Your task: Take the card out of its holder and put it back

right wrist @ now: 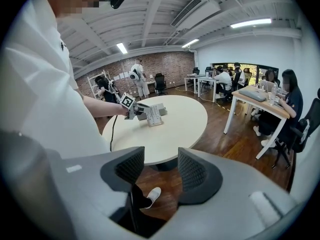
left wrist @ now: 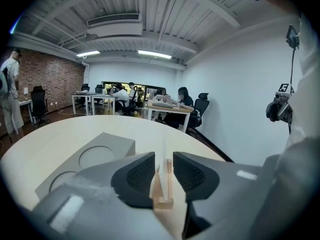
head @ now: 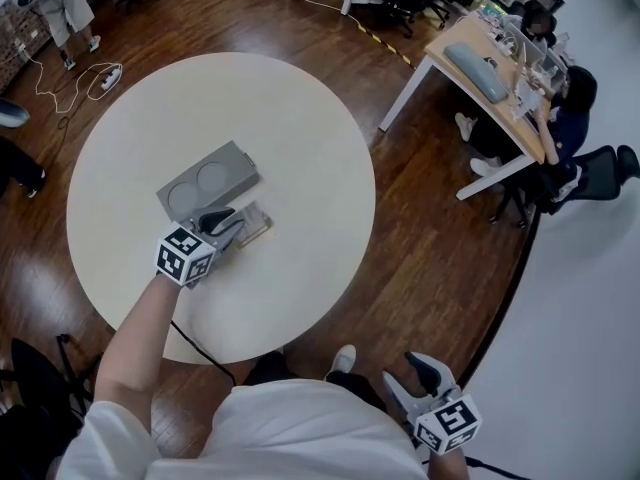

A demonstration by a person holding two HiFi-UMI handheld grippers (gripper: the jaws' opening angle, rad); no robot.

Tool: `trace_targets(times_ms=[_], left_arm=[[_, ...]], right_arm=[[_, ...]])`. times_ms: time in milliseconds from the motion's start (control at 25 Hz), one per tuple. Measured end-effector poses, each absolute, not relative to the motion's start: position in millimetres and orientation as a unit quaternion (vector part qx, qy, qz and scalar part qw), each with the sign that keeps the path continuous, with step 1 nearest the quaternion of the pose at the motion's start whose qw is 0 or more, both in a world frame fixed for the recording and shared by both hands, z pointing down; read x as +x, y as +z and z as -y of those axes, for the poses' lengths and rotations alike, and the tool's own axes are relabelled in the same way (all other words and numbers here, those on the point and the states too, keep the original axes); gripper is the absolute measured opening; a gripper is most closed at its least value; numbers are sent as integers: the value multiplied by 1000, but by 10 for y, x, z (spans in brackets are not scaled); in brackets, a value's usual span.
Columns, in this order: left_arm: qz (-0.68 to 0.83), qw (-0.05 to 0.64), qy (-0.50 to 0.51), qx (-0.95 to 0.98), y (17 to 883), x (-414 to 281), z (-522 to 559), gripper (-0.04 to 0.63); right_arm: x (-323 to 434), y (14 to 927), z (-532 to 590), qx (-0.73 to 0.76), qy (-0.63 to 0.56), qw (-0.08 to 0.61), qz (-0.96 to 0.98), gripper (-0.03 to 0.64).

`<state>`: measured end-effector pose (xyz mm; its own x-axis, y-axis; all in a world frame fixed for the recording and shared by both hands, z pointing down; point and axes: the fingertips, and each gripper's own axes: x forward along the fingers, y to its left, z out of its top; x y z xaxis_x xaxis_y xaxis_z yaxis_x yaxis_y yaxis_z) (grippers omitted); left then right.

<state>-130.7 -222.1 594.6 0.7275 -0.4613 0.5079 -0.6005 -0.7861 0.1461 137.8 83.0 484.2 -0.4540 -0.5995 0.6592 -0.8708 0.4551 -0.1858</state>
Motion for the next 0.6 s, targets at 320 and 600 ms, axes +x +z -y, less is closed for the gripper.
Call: trace_targets(times_ms=[320, 600], left_arm=[[414, 114, 208, 879, 5341, -1749, 1778, 132], [550, 123, 172, 808, 4869, -1784, 387, 126]], right_arm=[[1428, 4820, -643, 375, 224, 248, 864, 213], [1800, 4844, -702, 265, 159, 254, 916, 215]])
